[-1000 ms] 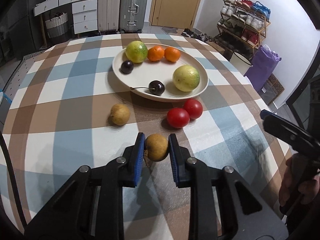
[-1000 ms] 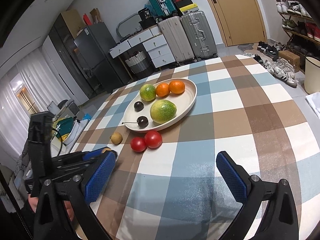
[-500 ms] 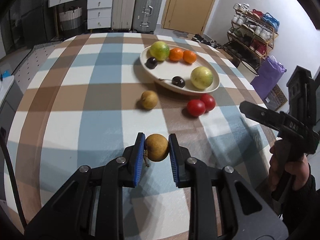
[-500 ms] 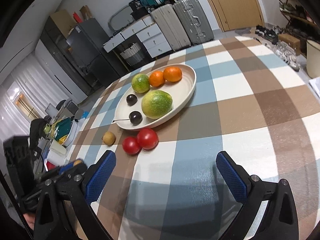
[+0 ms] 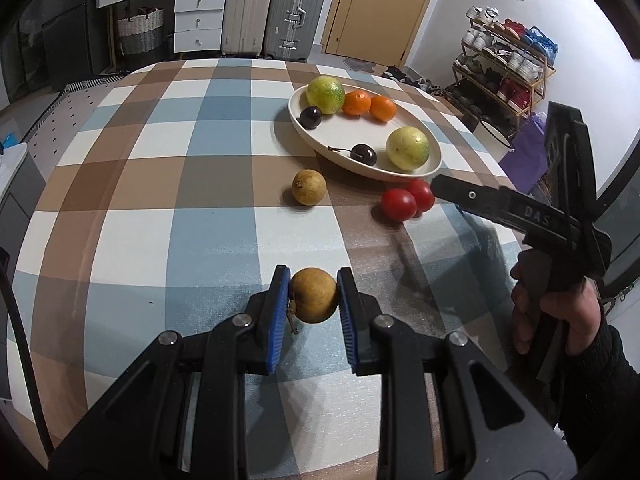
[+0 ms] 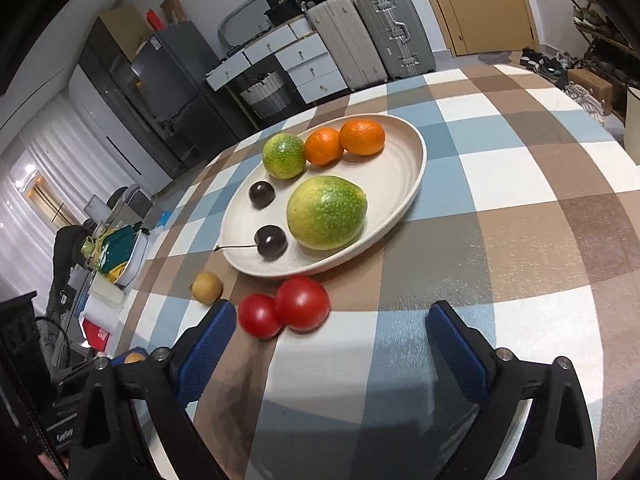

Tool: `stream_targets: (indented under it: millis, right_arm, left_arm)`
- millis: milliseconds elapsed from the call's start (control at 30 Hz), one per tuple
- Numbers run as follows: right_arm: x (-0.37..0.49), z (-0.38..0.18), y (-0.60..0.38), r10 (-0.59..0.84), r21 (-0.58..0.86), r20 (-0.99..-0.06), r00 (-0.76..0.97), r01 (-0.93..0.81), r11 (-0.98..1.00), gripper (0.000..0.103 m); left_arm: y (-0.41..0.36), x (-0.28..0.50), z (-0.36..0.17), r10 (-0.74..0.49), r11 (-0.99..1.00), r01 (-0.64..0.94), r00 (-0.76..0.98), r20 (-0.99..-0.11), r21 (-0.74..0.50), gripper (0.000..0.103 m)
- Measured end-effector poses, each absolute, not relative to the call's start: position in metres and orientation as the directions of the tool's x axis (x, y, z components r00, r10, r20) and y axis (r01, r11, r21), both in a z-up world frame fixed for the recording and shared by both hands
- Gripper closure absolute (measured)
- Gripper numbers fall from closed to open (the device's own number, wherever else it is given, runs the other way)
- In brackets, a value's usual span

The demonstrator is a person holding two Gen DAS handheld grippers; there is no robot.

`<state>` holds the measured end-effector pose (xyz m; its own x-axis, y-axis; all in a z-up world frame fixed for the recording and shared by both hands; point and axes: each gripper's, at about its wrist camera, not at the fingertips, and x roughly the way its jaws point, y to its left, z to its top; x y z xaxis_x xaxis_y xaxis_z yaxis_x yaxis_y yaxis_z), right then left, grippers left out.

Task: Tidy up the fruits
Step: 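Lower the right gripper onto a red tomato and close it while the left gripper holds the brown fruit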

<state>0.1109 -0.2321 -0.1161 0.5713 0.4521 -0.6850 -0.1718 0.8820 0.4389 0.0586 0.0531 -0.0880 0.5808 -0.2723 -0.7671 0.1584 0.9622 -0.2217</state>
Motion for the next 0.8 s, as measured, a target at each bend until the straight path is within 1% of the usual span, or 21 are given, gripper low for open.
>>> stream_targets:
  millis: [167, 233, 367, 433, 567, 767, 800]
  right_arm:
    - [0.117, -0.117, -0.225, 0.442, 0.423, -0.688, 0.575, -0.176, 0.889, 0.007]
    - [0.118, -0.117, -0.222, 0.431, 0.409, -0.693, 0.578, -0.179, 0.895, 0.014]
    - [0.120, -0.117, -0.213, 0.397, 0.356, -0.709, 0.583, -0.190, 0.915, 0.021]
    - [0.120, -0.116, -0.208, 0.395, 0.342, -0.712, 0.580, -0.205, 0.917, 0.028]
    - [0.120, -0.115, -0.200, 0.416, 0.342, -0.703, 0.577, -0.238, 0.909, 0.031]
    - [0.119, -0.119, -0.200, 0.492, 0.420, -0.676, 0.548, -0.262, 0.869, 0.045]
    - [0.120, -0.120, -0.202, 0.513, 0.446, -0.668, 0.539, -0.262, 0.856, 0.049]
  left_arm:
    - [0.059, 0.059, -0.091, -0.272, 0.962, 0.156, 0.576, -0.771, -0.222, 0.082]
    - [0.060, 0.059, -0.092, -0.270, 0.963, 0.155, 0.576, -0.771, -0.222, 0.082]
    - [0.065, 0.059, -0.093, -0.269, 0.963, 0.147, 0.578, -0.771, -0.226, 0.082]
    - [0.066, 0.058, -0.094, -0.268, 0.963, 0.144, 0.579, -0.770, -0.227, 0.082]
    - [0.069, 0.058, -0.096, -0.270, 0.962, 0.140, 0.575, -0.772, -0.233, 0.082]
    - [0.071, 0.056, -0.098, -0.274, 0.961, 0.137, 0.569, -0.775, -0.239, 0.082]
    - [0.071, 0.056, -0.097, -0.274, 0.961, 0.135, 0.570, -0.775, -0.240, 0.082]
